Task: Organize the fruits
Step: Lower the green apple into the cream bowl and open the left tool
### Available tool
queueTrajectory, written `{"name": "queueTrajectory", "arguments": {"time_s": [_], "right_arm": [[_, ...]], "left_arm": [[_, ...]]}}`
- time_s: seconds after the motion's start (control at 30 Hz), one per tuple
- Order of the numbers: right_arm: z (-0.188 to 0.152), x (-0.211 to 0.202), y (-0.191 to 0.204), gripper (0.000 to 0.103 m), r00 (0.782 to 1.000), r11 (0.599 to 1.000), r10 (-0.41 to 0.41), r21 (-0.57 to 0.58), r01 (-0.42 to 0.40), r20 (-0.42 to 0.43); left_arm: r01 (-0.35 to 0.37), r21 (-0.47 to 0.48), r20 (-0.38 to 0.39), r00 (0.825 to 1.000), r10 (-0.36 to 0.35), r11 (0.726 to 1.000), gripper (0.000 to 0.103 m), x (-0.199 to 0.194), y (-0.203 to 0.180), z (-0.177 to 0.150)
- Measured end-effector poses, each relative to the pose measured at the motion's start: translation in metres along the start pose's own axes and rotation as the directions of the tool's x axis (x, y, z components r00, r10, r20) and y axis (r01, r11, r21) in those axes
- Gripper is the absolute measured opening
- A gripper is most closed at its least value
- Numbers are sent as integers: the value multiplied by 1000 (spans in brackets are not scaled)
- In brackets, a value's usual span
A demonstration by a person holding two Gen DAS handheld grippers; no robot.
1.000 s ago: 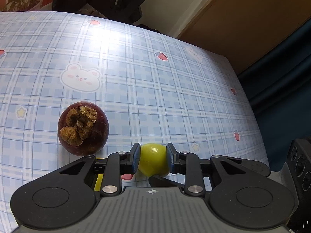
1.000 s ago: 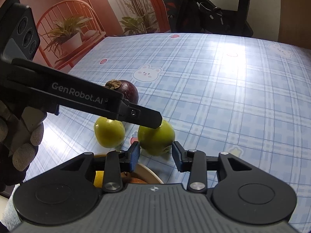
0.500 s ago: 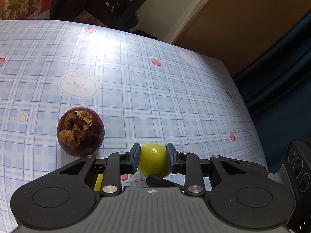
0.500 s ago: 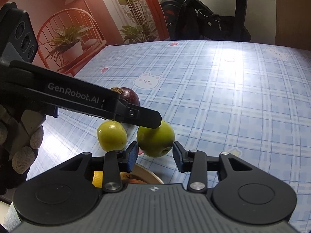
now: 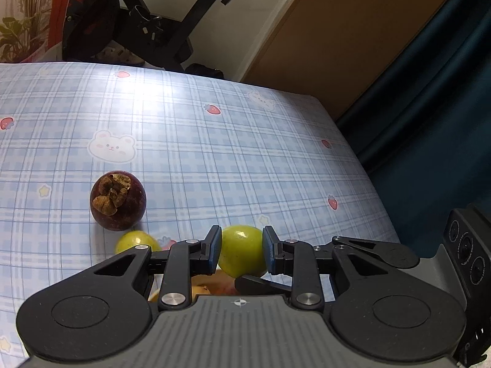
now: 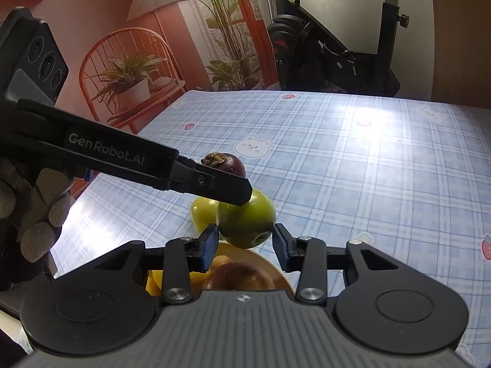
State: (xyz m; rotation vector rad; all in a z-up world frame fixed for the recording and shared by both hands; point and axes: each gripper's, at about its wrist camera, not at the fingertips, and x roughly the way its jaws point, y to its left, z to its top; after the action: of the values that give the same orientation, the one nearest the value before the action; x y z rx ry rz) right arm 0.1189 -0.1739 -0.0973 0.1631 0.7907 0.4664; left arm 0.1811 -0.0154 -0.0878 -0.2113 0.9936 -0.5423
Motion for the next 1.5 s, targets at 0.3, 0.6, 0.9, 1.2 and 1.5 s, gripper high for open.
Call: {"name": "queueTrajectory", "arguments": {"time_s": [0.3,0.6,0.9,1.2,1.5], "right_arm": [[-23,-33,17,42,999,999,31,30,-31,-26],[-53,-41,23,42,992,993,78,94,-69,-97],[-64,-30,26,42,982,992,106,85,-93,-157],[-72,-18,25,42,977,990,113,99,-96,-183],[-73,-9,27,42,972,990,116,102,-97,-205]], "left_arm": [[52,5,-36,998,-52,999,31,-24,-13,-34],[57,36,-119,992,-53,998,31,-24,-17,-70],[27,47,-155,988,-20,999,30,-17,-11,-85],[30,41,-181,983,-22,999,31,-7,-3,-89],[30,26,-164,986,-25,999,29,-14,3,-87]]}}
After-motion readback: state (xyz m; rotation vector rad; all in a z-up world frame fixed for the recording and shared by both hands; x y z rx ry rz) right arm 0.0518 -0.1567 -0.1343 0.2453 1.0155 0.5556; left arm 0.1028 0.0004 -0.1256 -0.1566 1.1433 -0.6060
